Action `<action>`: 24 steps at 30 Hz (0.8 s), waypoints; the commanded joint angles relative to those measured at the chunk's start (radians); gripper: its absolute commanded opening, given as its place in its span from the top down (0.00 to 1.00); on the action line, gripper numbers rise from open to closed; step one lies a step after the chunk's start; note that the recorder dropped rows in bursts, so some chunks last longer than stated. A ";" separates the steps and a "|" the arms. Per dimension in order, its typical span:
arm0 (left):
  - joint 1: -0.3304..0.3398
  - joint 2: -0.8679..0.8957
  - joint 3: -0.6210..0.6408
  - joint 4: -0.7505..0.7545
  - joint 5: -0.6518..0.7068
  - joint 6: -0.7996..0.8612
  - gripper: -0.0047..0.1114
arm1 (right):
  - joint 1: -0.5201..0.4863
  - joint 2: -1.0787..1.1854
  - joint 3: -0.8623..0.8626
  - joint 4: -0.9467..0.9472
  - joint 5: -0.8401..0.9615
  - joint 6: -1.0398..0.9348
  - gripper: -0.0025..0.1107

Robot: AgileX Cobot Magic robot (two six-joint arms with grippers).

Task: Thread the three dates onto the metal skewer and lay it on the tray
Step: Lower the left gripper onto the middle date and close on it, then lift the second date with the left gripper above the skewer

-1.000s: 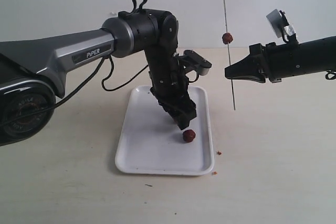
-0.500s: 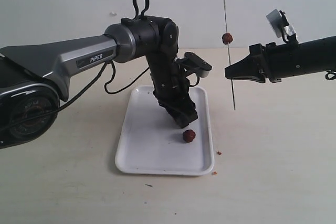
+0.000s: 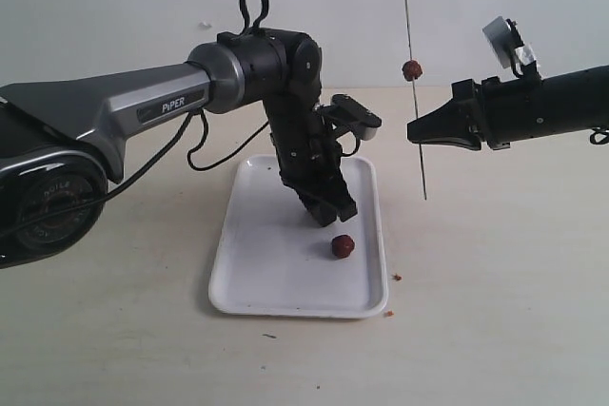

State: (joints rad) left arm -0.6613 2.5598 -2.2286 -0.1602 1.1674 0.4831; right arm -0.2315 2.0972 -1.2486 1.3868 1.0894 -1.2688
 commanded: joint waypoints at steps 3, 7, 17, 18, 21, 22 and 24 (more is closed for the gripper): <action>-0.006 0.011 0.007 -0.013 0.033 -0.013 0.66 | -0.001 -0.003 -0.004 0.001 0.010 -0.012 0.98; -0.006 0.011 0.007 -0.018 0.029 -0.019 0.66 | -0.001 -0.003 -0.004 0.001 0.010 -0.012 0.98; -0.006 0.011 0.007 -0.032 0.029 -0.023 0.66 | -0.001 -0.003 -0.004 0.001 0.010 -0.012 0.98; -0.006 0.011 0.007 -0.034 0.029 -0.023 0.66 | -0.001 -0.003 -0.004 0.001 0.010 -0.012 0.98; -0.006 0.011 0.007 -0.036 0.029 -0.035 0.66 | -0.001 -0.003 -0.004 0.001 0.010 -0.012 0.98; -0.006 0.011 0.007 -0.036 0.029 -0.035 0.66 | -0.001 -0.003 -0.004 0.001 0.010 -0.012 0.98; -0.006 0.011 0.007 -0.037 0.029 -0.037 0.68 | -0.001 -0.003 -0.004 0.001 0.010 -0.012 0.98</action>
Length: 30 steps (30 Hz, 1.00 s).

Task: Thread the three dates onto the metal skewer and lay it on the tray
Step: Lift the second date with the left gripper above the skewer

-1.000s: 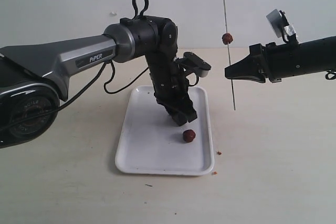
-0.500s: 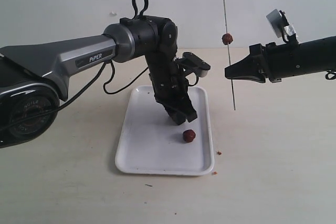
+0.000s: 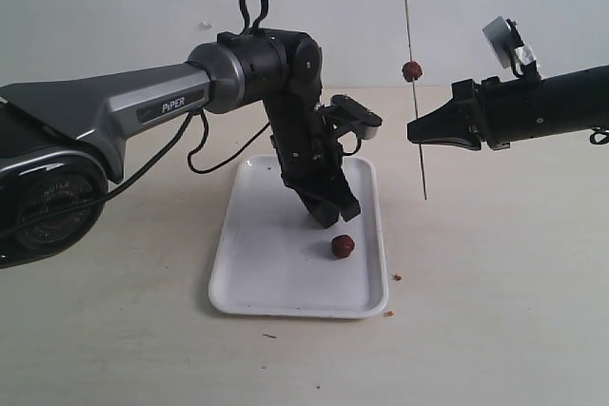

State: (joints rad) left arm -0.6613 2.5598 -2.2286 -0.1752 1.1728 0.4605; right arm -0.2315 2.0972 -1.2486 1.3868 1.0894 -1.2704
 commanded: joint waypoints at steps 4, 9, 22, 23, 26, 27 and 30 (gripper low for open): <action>-0.006 0.011 0.007 -0.022 0.026 -0.014 0.76 | -0.001 -0.003 -0.004 -0.003 0.009 -0.010 0.98; -0.006 0.006 0.007 -0.023 0.021 -0.040 0.74 | -0.001 -0.003 -0.004 -0.016 0.009 -0.010 0.98; 0.100 -0.087 0.007 -0.473 -0.173 -0.236 0.74 | -0.001 -0.003 0.040 -0.105 0.016 0.041 0.98; 0.119 -0.090 0.007 -0.562 -0.177 -0.228 0.74 | -0.001 -0.003 0.051 -0.100 0.016 0.039 0.98; 0.167 -0.091 0.007 -0.792 -0.177 -0.204 0.74 | -0.001 -0.003 0.068 -0.077 0.026 0.029 0.98; 0.181 -0.091 0.007 -0.836 -0.177 -0.202 0.74 | -0.001 -0.003 0.073 -0.077 0.033 0.021 0.98; 0.215 -0.093 0.007 -0.944 -0.185 -0.191 0.74 | -0.001 -0.003 0.098 -0.068 0.051 0.014 0.98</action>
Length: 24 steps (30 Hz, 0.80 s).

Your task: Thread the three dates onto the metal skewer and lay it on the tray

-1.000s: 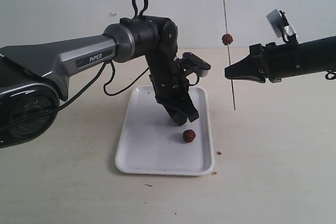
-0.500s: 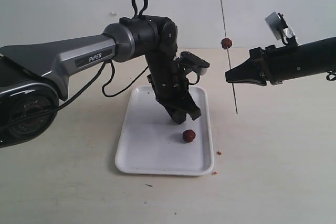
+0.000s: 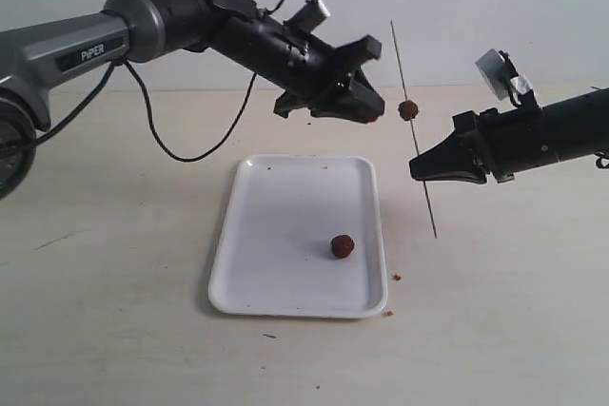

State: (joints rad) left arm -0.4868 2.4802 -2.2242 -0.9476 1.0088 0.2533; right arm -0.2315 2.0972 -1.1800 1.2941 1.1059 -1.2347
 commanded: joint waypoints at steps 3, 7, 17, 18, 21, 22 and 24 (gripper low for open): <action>0.060 -0.013 0.002 -0.226 -0.049 0.016 0.74 | -0.001 -0.003 0.076 0.059 0.046 -0.069 0.98; 0.070 -0.013 0.002 -0.313 -0.089 0.037 0.74 | -0.001 -0.003 0.159 0.072 0.072 -0.138 0.98; 0.070 -0.013 0.002 -0.370 -0.155 0.037 0.74 | -0.001 -0.003 0.371 0.206 0.115 -0.353 0.98; 0.070 -0.013 0.002 -0.366 -0.161 0.037 0.74 | -0.001 -0.003 0.384 0.215 0.115 -0.383 0.98; 0.070 -0.011 0.002 -0.364 -0.159 0.046 0.74 | 0.005 -0.011 0.406 0.244 0.115 -0.413 0.98; 0.068 -0.011 0.002 -0.364 -0.157 0.051 0.74 | 0.011 -0.013 0.406 0.241 0.115 -0.413 0.98; 0.068 -0.011 0.002 -0.364 -0.146 0.062 0.74 | 0.030 -0.023 0.406 0.241 0.115 -0.413 0.98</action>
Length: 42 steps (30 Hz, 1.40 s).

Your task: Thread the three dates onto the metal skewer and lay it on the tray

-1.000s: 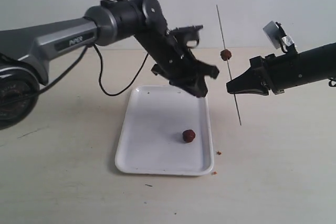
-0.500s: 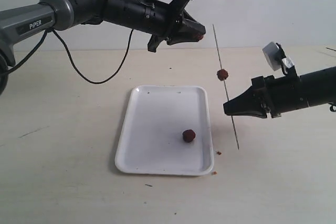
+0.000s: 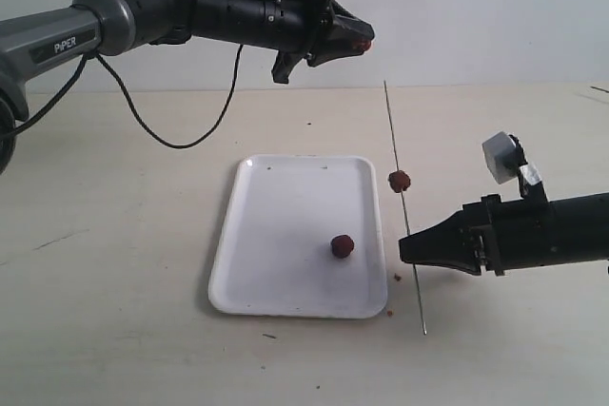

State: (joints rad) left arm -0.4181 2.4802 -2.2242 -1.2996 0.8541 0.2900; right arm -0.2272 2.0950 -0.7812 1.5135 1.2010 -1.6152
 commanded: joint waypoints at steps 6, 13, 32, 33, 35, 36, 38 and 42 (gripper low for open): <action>-0.001 -0.011 0.002 -0.010 0.051 0.070 0.74 | 0.083 -0.041 0.005 0.038 0.020 -0.044 0.98; -0.001 -0.011 0.002 0.049 0.069 0.073 0.74 | 0.081 -0.046 0.005 0.057 0.020 -0.052 0.98; -0.001 -0.011 0.002 0.114 0.049 0.073 0.74 | 0.081 -0.046 0.005 0.035 0.020 -0.052 0.98; 0.001 -0.011 0.002 0.114 0.044 0.073 0.74 | 0.081 -0.046 0.005 0.032 0.020 -0.052 0.98; 0.002 -0.011 0.002 0.115 0.033 0.073 0.74 | 0.081 -0.046 0.005 0.027 0.020 -0.052 0.98; 0.002 -0.011 0.002 0.115 0.026 0.073 0.74 | 0.081 -0.046 0.005 0.022 0.020 -0.051 0.98; 0.002 -0.011 0.002 0.115 0.024 0.073 0.74 | 0.081 -0.046 0.005 0.022 0.020 -0.051 0.98; 0.002 -0.011 0.002 0.114 0.041 0.073 0.74 | 0.081 -0.046 0.005 0.035 0.020 -0.051 0.98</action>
State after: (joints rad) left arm -0.4181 2.4802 -2.2242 -1.1838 0.8865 0.3558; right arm -0.1450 2.0591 -0.7786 1.5362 1.2036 -1.6525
